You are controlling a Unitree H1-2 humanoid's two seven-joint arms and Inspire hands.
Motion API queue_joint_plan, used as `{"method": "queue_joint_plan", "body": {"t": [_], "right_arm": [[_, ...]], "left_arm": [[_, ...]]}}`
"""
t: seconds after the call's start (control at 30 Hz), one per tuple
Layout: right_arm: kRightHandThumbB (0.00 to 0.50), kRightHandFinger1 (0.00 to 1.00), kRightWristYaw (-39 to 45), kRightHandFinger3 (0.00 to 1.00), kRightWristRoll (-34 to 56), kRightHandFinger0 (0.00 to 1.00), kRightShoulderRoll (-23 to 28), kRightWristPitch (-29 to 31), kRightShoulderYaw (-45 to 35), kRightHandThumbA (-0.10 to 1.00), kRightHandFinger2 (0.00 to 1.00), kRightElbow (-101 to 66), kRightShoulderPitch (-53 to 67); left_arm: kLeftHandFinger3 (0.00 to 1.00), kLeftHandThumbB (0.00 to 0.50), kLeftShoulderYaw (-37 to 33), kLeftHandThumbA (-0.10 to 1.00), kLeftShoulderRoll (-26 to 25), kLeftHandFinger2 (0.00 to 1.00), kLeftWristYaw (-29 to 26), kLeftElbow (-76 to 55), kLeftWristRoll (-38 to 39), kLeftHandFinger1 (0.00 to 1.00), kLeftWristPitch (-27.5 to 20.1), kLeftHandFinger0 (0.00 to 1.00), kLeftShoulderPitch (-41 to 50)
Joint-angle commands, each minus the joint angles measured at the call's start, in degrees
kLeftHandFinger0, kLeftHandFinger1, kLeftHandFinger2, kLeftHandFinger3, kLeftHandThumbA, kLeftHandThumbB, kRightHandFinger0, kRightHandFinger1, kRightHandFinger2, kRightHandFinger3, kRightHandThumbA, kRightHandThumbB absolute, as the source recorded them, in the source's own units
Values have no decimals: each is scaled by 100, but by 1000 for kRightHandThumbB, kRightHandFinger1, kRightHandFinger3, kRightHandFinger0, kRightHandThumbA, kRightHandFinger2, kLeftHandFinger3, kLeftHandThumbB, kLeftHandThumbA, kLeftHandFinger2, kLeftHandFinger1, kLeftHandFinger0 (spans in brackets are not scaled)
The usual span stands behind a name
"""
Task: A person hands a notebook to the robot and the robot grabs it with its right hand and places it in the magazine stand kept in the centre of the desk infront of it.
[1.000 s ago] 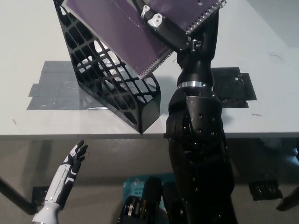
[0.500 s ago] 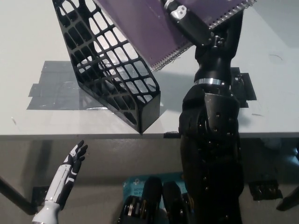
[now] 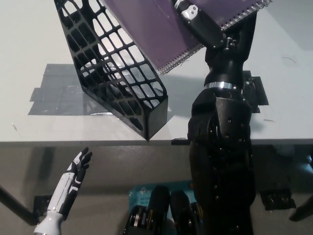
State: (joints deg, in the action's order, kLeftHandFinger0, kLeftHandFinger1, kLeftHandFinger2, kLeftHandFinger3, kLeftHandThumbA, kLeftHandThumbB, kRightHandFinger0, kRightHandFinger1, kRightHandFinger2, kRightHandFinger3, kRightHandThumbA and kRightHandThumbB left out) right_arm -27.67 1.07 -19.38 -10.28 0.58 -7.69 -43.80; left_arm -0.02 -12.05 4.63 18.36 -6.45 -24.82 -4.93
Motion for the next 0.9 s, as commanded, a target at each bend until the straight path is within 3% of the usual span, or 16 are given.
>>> {"method": "queue_joint_plan", "body": {"t": [0.0,0.57,0.87], "right_arm": [[0,0,-15,0,109,0,-240,605,144,748,0,-33,-351],[0,0,-69,0,158,0,-240,874,255,771,0,578,-461],[0,0,-130,1,193,0,-240,1392,65,755,0,1469,-641]], "left_arm": [[1000,500,-37,1000,-73,1000,-45,-152,-98,1000,-195,1000,-96],[1000,500,-35,1000,-93,1000,-40,-180,-173,1000,-163,1000,-124],[1000,500,-49,1000,-92,1000,-5,-183,-72,1000,-211,1000,-163]]}}
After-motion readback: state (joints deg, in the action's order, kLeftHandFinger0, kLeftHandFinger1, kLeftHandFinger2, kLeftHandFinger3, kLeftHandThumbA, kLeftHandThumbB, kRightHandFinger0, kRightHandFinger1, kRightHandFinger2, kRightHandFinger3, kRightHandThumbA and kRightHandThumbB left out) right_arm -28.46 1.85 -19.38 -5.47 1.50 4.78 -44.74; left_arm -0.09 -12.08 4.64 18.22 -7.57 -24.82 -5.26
